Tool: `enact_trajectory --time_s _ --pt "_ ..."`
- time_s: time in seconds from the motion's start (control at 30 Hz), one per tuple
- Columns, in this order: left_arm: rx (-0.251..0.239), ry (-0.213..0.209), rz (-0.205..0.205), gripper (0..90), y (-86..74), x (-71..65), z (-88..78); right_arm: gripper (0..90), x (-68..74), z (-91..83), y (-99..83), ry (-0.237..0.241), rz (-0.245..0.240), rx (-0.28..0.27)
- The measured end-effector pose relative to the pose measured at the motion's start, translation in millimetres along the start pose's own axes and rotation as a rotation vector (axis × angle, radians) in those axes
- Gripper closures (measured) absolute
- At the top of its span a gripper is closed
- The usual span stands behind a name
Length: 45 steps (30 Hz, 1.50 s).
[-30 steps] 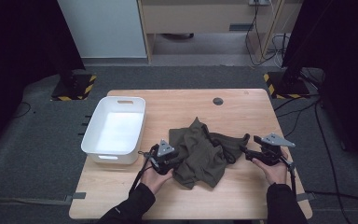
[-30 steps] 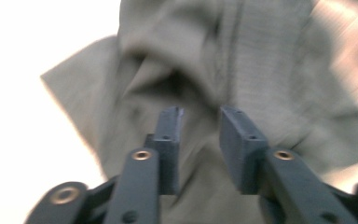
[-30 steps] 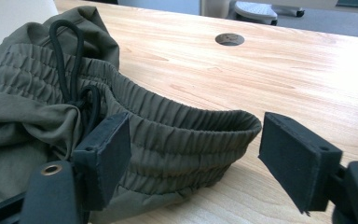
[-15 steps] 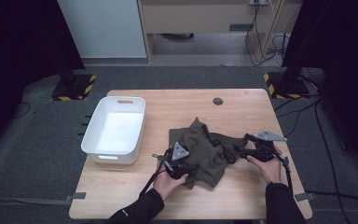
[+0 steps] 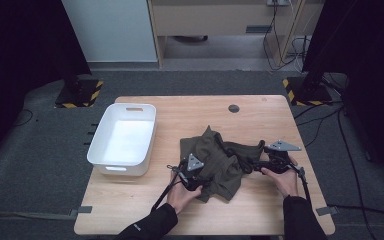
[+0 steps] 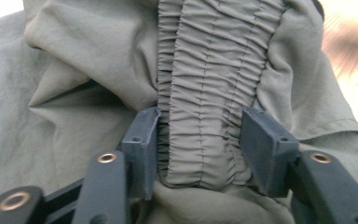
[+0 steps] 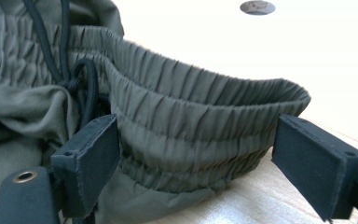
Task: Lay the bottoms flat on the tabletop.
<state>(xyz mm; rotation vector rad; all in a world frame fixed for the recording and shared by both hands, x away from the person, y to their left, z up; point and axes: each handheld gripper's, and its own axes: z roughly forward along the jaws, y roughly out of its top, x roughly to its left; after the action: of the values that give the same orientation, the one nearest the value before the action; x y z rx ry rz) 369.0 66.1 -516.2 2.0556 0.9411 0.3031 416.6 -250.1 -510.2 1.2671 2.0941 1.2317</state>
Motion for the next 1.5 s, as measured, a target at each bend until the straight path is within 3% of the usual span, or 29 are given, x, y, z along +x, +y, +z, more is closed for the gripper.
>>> enact_trajectory --time_s 0.27,0.63,0.87,1.0,1.2,1.5 --pt "0.012 0.008 0.032 58.0 -2.5 5.5 -10.7 12.6 -4.0 -8.3 3.9 0.005 0.016 -0.059" --pt "0.039 0.018 0.044 67.0 -3.0 32.1 -44.3 12.6 1.1 -12.7 6.9 0.065 0.021 -0.115" --pt "0.045 0.026 0.054 69.4 -1.5 35.2 -48.9 18.5 -0.4 -13.5 8.1 0.039 0.051 -0.146" --pt "0.040 0.021 0.049 70.7 -0.9 36.0 -50.2 21.7 -2.1 -11.8 7.3 0.040 0.052 -0.132" --pt "0.035 0.017 0.044 73.4 0.5 39.0 -52.9 21.0 7.1 -7.5 9.5 0.132 0.024 -0.148" --pt "0.014 0.003 0.028 81.0 2.0 40.8 -56.7 15.8 19.6 7.3 7.9 0.182 -0.046 -0.050"
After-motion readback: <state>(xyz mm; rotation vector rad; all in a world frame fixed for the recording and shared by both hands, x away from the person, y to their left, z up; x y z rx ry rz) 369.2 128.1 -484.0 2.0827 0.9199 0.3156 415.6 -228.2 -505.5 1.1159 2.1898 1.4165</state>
